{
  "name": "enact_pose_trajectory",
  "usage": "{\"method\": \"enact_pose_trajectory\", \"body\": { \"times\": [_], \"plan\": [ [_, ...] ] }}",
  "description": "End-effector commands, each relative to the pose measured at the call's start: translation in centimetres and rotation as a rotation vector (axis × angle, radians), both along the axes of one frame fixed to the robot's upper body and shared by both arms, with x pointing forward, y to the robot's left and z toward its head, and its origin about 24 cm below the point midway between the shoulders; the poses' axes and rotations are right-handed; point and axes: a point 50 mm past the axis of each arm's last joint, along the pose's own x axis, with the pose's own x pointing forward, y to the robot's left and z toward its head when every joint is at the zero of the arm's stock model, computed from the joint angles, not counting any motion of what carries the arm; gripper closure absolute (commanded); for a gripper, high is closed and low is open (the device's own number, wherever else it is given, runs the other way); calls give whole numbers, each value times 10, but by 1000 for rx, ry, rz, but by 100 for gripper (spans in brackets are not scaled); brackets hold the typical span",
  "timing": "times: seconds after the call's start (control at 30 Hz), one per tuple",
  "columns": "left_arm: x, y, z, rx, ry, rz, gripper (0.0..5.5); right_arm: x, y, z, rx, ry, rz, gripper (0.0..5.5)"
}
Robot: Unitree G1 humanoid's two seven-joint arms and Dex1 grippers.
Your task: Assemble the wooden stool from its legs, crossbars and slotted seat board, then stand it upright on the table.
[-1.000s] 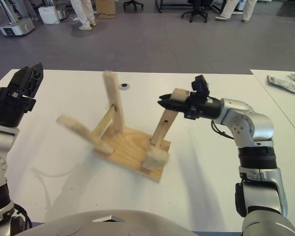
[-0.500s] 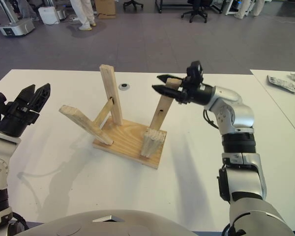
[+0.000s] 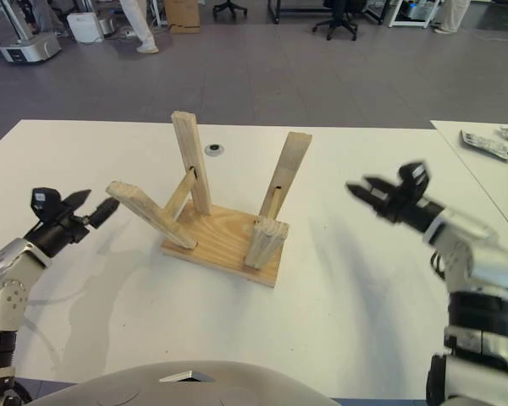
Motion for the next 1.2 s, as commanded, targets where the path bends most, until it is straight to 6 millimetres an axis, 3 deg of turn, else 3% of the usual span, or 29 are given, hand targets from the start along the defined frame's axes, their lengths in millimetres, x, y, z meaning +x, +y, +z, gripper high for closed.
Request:
{"method": "enact_pose_trajectory", "body": {
  "times": [0.03,0.17,0.3,0.43,0.53,0.67,0.77,0.83,0.93,1.0,1.07,1.2],
  "plan": [
    [14,-4,-21,210,54,-170,70,-21,39,-32,-79,86,175,282],
    [19,-22,-46,321,71,-347,70,-23,69,-49,-182,84,251,282],
    [17,-42,-56,309,38,-479,70,0,91,-59,-217,22,226,282],
    [11,-47,-57,249,12,-509,70,20,101,-59,-217,-32,203,282],
    [1,-26,-58,247,20,-419,70,22,87,-56,-217,-32,172,282],
    [-20,16,-53,316,54,-335,70,16,43,-47,-258,-7,133,282],
    [-24,35,-29,253,24,-316,70,18,20,-23,-215,-33,148,282],
    [-19,29,-10,173,-51,-329,53,17,27,-10,-110,-47,216,279],
    [-15,5,13,46,-145,-373,11,5,47,3,37,-21,352,230],
    [-16,-14,23,-71,-137,-456,10,-2,54,9,63,-2,429,183],
    [-20,-27,22,-44,-63,-577,10,-5,56,11,33,6,477,183],
    [-20,-28,6,120,44,-756,10,-1,55,6,-66,8,540,183]
  ]
}}
